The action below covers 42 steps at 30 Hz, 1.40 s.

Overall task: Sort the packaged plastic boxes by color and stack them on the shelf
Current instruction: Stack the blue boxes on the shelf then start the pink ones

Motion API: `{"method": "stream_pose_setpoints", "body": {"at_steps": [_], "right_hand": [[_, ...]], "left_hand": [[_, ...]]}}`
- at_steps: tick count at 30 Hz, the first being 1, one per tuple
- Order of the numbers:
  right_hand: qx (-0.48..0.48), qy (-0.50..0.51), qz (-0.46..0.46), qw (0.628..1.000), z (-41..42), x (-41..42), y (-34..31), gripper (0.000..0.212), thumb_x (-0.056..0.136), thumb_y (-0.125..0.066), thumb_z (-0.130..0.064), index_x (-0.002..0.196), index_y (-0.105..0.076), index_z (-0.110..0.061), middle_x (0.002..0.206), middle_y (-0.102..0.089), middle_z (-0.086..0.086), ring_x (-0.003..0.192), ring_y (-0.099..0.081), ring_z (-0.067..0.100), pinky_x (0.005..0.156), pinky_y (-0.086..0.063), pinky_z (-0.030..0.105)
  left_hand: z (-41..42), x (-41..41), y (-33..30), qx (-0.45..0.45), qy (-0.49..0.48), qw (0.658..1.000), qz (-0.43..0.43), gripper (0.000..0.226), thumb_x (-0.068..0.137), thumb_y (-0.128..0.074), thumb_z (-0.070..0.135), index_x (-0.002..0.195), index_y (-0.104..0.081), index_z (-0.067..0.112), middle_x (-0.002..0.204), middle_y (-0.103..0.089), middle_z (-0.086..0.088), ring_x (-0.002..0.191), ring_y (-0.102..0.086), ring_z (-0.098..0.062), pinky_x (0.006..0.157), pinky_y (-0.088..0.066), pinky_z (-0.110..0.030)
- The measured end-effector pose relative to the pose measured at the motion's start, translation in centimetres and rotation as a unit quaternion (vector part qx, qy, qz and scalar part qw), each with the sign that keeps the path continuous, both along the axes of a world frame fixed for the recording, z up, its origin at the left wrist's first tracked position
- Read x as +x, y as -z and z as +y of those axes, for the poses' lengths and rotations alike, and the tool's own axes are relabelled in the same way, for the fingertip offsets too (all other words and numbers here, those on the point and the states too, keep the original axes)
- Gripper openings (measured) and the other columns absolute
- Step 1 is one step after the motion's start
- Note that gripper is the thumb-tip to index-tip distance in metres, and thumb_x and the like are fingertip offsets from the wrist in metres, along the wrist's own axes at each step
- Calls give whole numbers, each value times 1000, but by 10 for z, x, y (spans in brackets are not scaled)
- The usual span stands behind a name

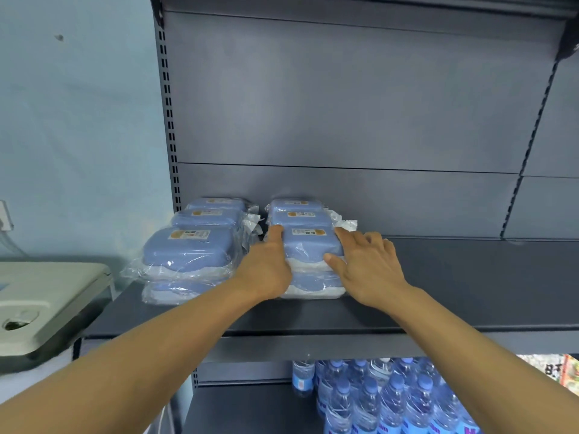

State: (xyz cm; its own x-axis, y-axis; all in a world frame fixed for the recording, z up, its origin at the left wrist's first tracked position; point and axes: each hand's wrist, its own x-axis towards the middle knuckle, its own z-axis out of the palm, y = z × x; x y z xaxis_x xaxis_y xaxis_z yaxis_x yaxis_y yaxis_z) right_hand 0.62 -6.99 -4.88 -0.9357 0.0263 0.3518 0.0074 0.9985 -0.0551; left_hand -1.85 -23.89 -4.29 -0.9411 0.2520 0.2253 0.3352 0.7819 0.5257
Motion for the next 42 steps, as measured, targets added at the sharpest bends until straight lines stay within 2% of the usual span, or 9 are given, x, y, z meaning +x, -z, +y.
{"method": "stream_pose_setpoints", "body": {"at_steps": [4,12,15,18,22,25,29,34,42], "right_hand": [[-1,10,-3,1000,-1,0,1,58,99,-24,-49,149,-14,-23,149,-33,1,133,-25,30,112,-19,43],[-50,-13,29,998,4,29,-8,69,96,-39,-51,150,-10,-19,156,-11,4,139,-13,31,114,-16,41],[-60,-49,49,996,14,61,-10,71,94,-48,-45,149,-13,-17,154,-12,3,139,-11,27,113,-16,38],[-74,-92,55,991,24,96,-3,70,91,-55,-40,148,-20,-16,153,-18,3,138,-15,25,113,-21,36],[-93,-151,26,984,34,137,28,63,91,-57,-33,144,-29,-14,149,-28,4,134,-24,24,110,-26,35],[-109,-174,-32,978,37,159,71,56,91,-57,-30,140,-35,-14,141,-37,4,128,-33,24,105,-30,32],[-117,-180,-144,966,37,189,151,51,92,-55,-34,137,-39,-15,135,-39,1,127,-35,23,102,-34,35],[-104,-178,-271,940,29,229,249,49,94,-51,-33,139,-38,-16,140,-35,-1,132,-32,19,109,-29,31],[-103,-117,-435,887,14,286,400,54,93,-52,-37,141,-36,-18,146,-33,2,134,-32,20,108,-33,34]], "left_hand": [[3,-3,6,-7,-8,999,47,52,93,-43,4,138,-22,17,109,-59,-16,86,-60,-31,74,-51,-38],[6,-3,7,-71,-49,996,32,63,91,-47,4,143,-14,17,120,-53,-22,94,-60,-34,70,-47,-36],[11,12,1,-109,-78,990,39,76,91,-52,9,148,-1,17,139,-33,-27,120,-46,-39,92,-44,-43],[14,47,-5,-120,-93,983,105,74,91,-57,19,148,-9,15,147,-23,-21,133,-28,-40,100,-39,-49],[17,121,12,-130,-55,975,174,67,89,-59,21,145,-23,15,141,-39,-10,126,-39,-34,88,-43,-44],[16,169,50,-146,-55,981,115,52,89,-57,26,137,-37,22,128,-53,-4,116,-51,-31,84,-45,-38],[7,208,128,-161,-50,984,-60,38,91,-54,35,127,-46,26,119,-62,-1,111,-56,-27,91,-47,-41],[-7,245,238,-196,-14,959,-206,39,92,-51,38,128,-46,26,124,-59,-2,113,-56,-25,91,-46,-37],[-34,295,402,-203,24,918,-339,40,90,-54,30,127,-45,20,139,-44,-11,112,-56,-29,85,-49,-37]]}}
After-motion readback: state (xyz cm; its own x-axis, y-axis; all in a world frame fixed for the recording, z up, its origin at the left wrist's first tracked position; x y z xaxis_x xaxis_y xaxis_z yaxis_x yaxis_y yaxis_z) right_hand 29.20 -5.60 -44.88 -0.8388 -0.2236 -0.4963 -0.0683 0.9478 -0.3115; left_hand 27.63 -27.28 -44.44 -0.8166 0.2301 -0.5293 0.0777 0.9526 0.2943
